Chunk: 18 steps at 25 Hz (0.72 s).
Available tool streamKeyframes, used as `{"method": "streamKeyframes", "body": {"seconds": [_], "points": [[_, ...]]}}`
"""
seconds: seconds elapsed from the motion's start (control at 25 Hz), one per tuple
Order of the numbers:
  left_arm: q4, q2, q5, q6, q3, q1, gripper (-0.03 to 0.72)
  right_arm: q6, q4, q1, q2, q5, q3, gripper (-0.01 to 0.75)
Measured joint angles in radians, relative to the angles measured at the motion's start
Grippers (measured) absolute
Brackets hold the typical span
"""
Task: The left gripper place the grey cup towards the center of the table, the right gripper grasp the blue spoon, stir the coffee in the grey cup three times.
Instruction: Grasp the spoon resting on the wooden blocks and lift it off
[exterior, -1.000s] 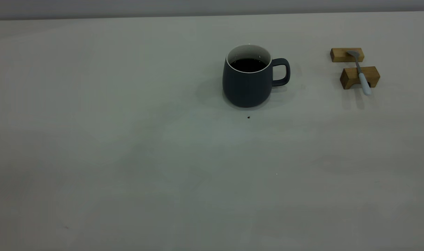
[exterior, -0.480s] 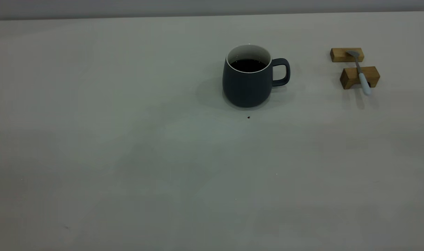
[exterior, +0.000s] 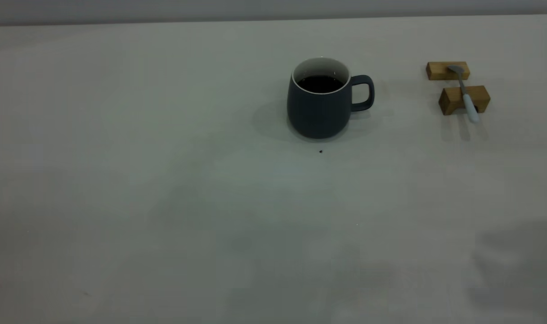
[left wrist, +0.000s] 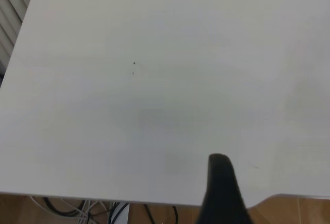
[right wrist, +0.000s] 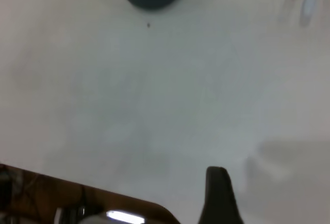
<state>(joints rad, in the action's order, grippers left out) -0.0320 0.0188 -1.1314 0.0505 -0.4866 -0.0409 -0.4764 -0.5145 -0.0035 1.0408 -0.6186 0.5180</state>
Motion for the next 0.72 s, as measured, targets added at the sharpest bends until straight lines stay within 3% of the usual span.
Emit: {"method": "streamKeyframes", "body": {"seconds": [0.2, 0.44, 0.72], "points": [[0.000, 0.000, 0.000, 0.000, 0.000, 0.000, 0.585, -0.050, -0.016, 0.000, 0.350, 0.057, 0.157, 0.580], [0.000, 0.000, 0.000, 0.000, 0.000, 0.000, 0.585, -0.026, -0.010, 0.000, 0.690, 0.052, 0.372, 0.580], [0.000, 0.000, 0.000, 0.000, 0.000, 0.000, 0.585, 0.144, 0.202, 0.000, 0.943, 0.017, 0.624, 0.580]]}}
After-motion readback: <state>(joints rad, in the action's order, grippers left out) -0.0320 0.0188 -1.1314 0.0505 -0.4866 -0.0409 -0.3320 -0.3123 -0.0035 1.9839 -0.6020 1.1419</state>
